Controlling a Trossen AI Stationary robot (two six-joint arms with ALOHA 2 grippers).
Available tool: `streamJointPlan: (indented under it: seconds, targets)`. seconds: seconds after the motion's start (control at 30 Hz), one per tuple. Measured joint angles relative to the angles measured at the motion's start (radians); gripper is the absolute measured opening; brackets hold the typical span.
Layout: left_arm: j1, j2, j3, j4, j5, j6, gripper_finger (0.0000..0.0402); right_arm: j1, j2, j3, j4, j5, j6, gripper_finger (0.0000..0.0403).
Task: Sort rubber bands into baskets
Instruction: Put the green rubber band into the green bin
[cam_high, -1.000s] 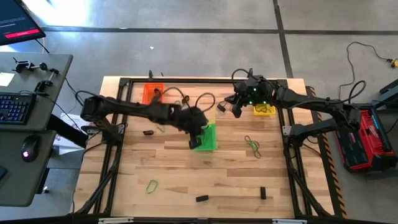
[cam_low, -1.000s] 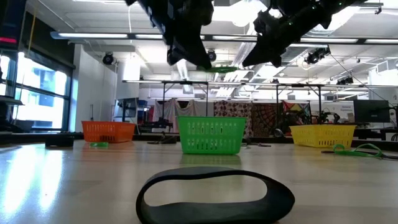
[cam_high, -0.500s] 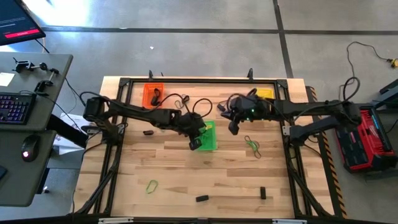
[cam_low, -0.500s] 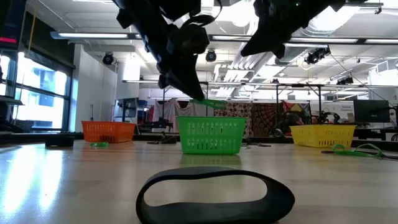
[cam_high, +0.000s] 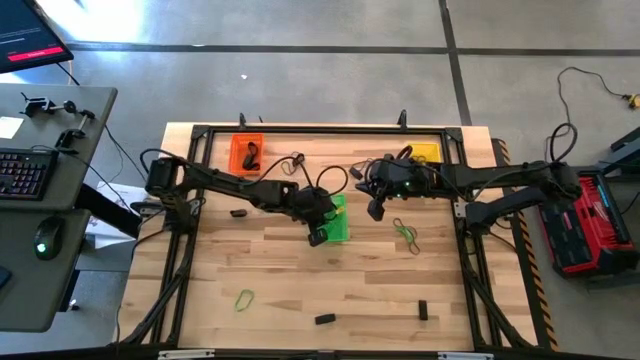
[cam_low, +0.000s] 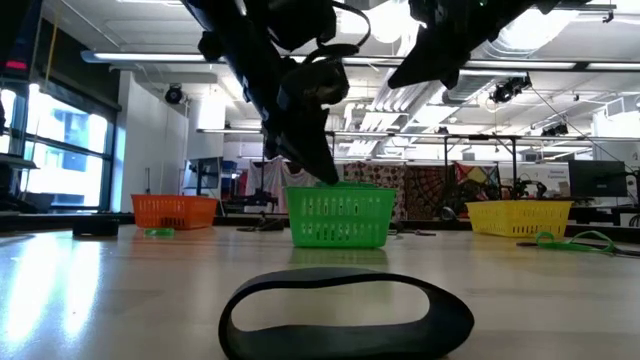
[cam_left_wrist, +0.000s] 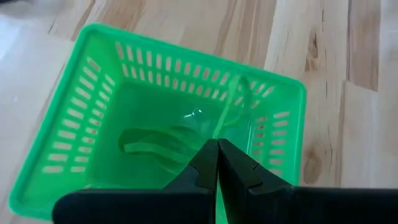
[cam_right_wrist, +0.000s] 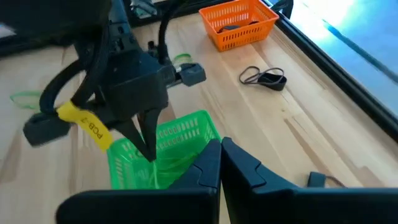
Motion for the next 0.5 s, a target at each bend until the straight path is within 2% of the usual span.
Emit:
streamJointPlan:
  seconds: [0.3,0.5]
  targets:
    - [0.023,0.118,0.207,-0.172,0.027,0.109,0.0000,-0.052,-0.042,-0.001,-0.050,-0.021,-0.085,0.0000]
    - [0.012,0.208,0.273,-0.245,0.063,0.137,0.0000,-0.073,-0.138,-0.001,-0.127,-0.028,-0.101,0.0000]
